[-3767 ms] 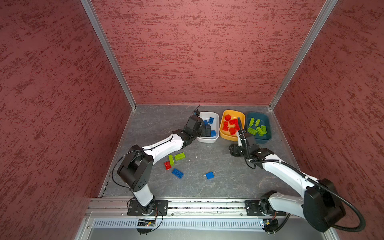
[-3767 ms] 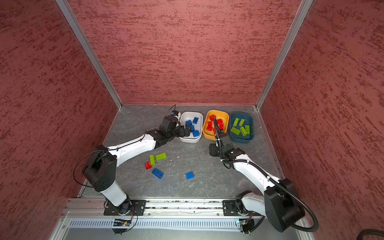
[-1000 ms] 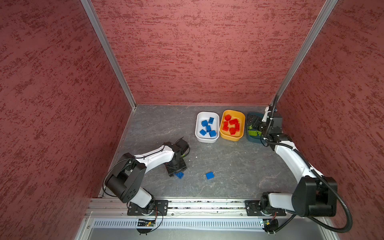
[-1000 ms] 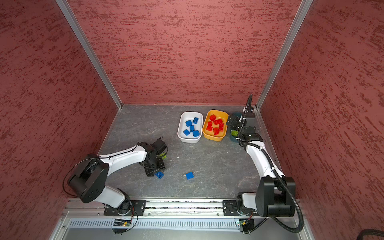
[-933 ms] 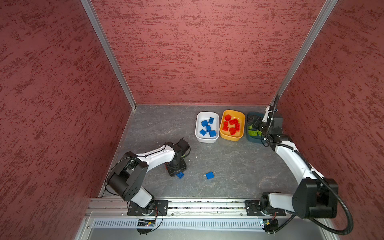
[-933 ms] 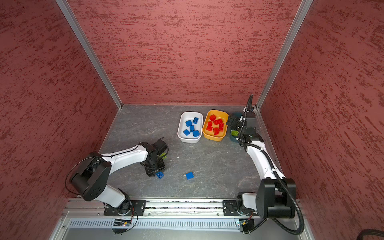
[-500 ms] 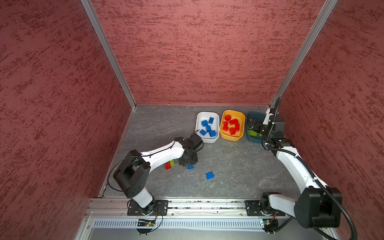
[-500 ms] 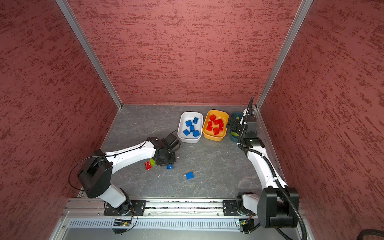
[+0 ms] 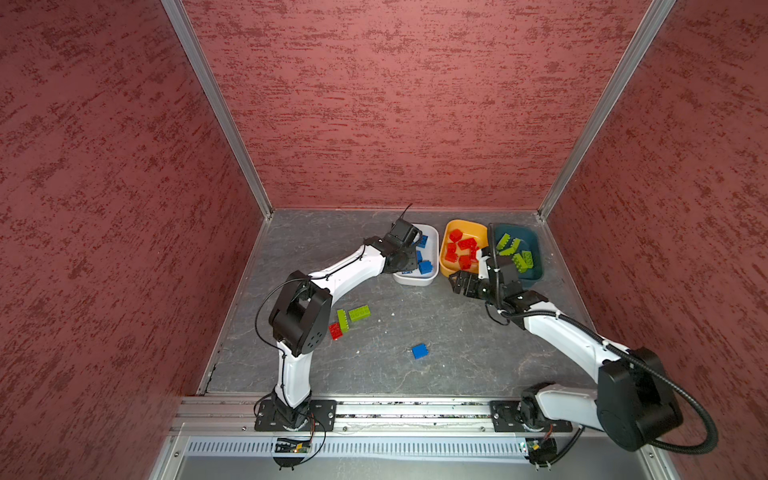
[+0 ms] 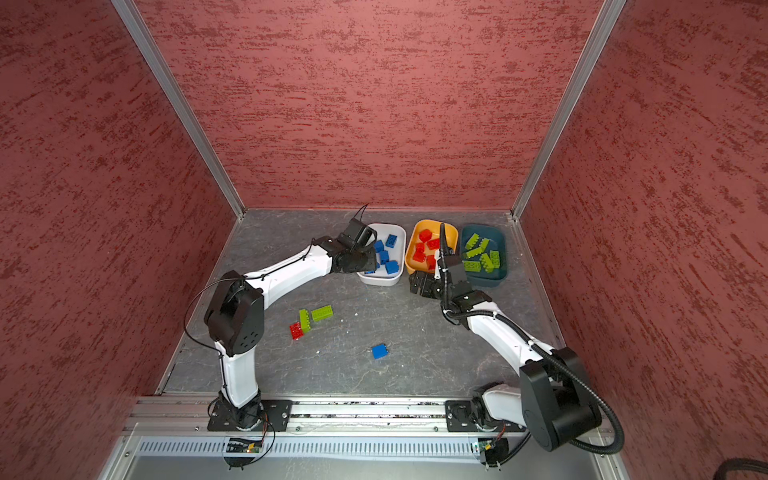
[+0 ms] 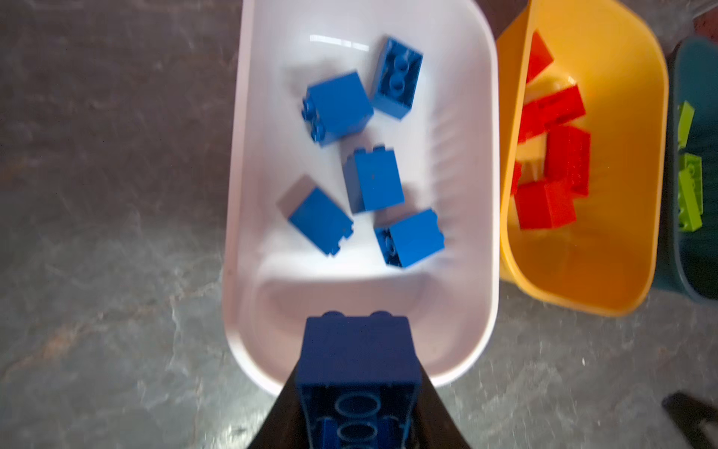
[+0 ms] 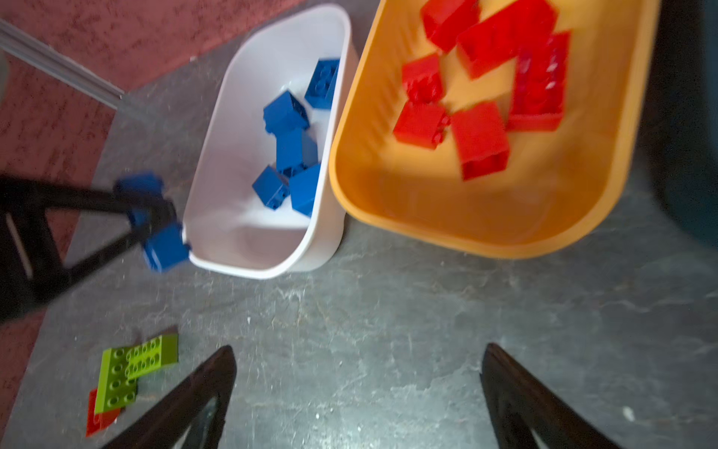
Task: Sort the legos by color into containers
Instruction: 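Carry blue brick with left gripper into white bin while right gripper moves to pile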
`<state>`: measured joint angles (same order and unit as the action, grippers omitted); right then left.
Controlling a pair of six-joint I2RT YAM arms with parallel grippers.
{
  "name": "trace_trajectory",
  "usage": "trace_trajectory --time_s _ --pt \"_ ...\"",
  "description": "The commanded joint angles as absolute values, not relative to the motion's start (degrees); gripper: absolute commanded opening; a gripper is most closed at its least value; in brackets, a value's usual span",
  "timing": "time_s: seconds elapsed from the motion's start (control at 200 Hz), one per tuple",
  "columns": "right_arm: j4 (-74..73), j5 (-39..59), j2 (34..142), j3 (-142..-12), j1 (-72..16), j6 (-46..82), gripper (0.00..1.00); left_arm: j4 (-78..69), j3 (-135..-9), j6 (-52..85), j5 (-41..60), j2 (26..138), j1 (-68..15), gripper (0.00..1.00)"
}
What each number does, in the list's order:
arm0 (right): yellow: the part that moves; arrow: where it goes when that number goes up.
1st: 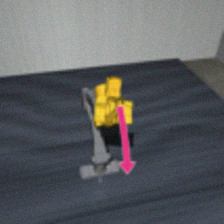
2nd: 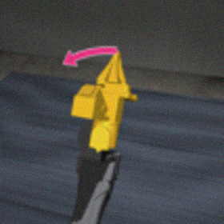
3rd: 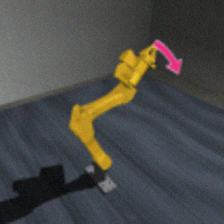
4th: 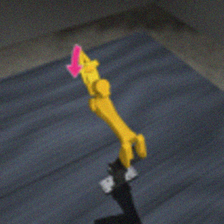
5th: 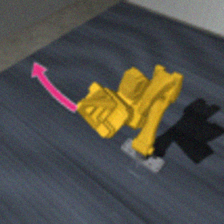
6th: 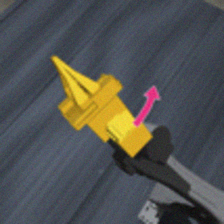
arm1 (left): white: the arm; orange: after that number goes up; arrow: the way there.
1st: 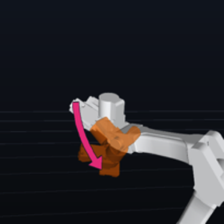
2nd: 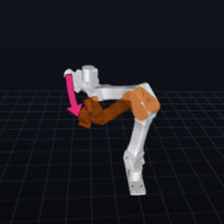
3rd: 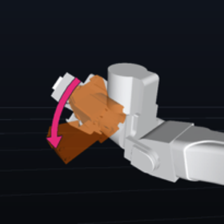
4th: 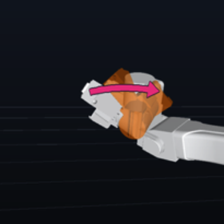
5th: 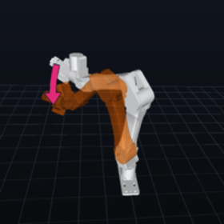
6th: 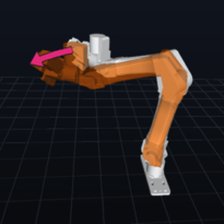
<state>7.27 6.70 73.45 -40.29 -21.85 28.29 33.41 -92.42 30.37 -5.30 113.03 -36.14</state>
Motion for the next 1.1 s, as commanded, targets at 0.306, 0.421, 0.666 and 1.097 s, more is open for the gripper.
trace_trajectory --time_s 0.306,0.421,0.666,1.097 --pt "8.9 3.2 76.3 -38.9 -33.3 26.9 0.99 33.5 -107.6 22.6 -5.0 122.3 -32.5 0.77" --pt "10.0 3.4 77.4 -38.6 -36.6 25.8 0.99 30.6 -102.0 22.1 -6.0 117.9 -32.4 0.95" --pt "15.0 0.6 78.7 -39.3 -46.7 26.3 0.99 29.4 -92.6 24.6 -7.5 109.4 -31.5 0.99" --pt "21.2 -3.7 82.6 -41.5 -59.6 27.4 0.79 27.7 -79.7 30.7 -8.9 99.7 -27.5 0.99"
